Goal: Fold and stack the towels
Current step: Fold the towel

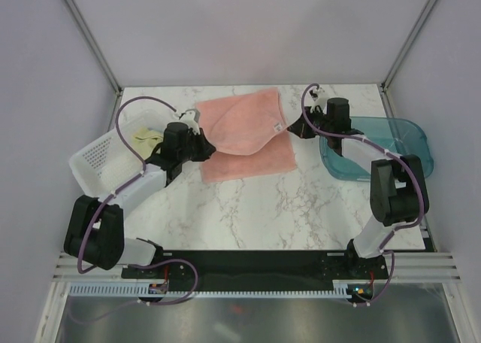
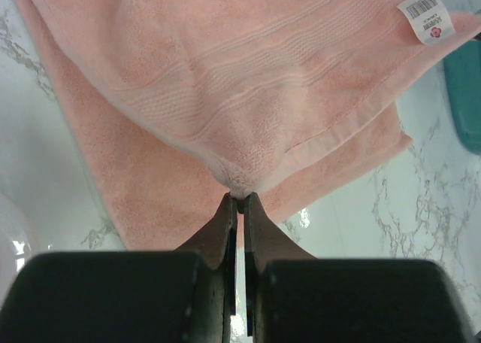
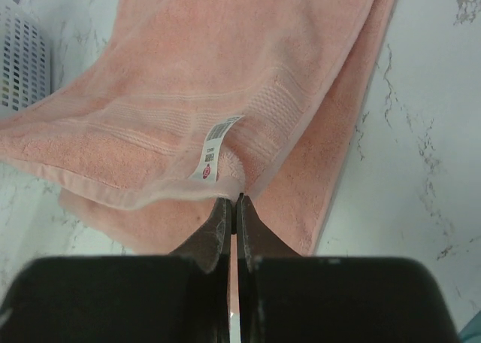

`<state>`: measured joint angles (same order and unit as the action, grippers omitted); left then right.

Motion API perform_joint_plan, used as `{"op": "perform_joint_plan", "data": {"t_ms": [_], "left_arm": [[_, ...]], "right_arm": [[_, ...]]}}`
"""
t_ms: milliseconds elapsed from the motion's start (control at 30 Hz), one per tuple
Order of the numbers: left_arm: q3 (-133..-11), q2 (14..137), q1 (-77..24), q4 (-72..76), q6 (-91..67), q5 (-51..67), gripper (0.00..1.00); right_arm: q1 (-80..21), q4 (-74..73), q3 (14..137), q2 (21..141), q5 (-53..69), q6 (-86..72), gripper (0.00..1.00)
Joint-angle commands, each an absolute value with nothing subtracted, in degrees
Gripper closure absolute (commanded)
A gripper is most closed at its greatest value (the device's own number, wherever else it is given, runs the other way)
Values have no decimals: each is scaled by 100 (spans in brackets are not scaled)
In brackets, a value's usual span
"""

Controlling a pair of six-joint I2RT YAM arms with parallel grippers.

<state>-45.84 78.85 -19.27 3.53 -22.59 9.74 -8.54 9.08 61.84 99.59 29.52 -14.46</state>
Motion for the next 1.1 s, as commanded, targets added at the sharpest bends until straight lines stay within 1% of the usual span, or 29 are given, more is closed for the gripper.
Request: {"op": "perform_joint_plan", "data": {"t_ms": [0,33,233,433,700,1067], "left_arm": [[-4631,7725,-2222,80,-2048,529,98],[-4641,7717,-2293,36,-2030,275,98],[-4430,7463,-2461,-387,-2197,-272,98],[-4131,7427,-2540,-641,-2470,-632,98],[-3911,7497,-2654,-659,-2628,-624,98],[-3928,7751,-2654,-1317,-2909,-835,98]], "right_arm": [[-896,765,5881,9493,2892,-1002,100],[-931,695,5862,9405,2848,-898,100],[-1010,299,5801,9115,2470,-756,100],[-1256,211,5248,8904,2083,-686,99],[-1397,290,4834,8868,1723,-615,100],[-1600,325,4466,8649,1503,-781,100]]}}
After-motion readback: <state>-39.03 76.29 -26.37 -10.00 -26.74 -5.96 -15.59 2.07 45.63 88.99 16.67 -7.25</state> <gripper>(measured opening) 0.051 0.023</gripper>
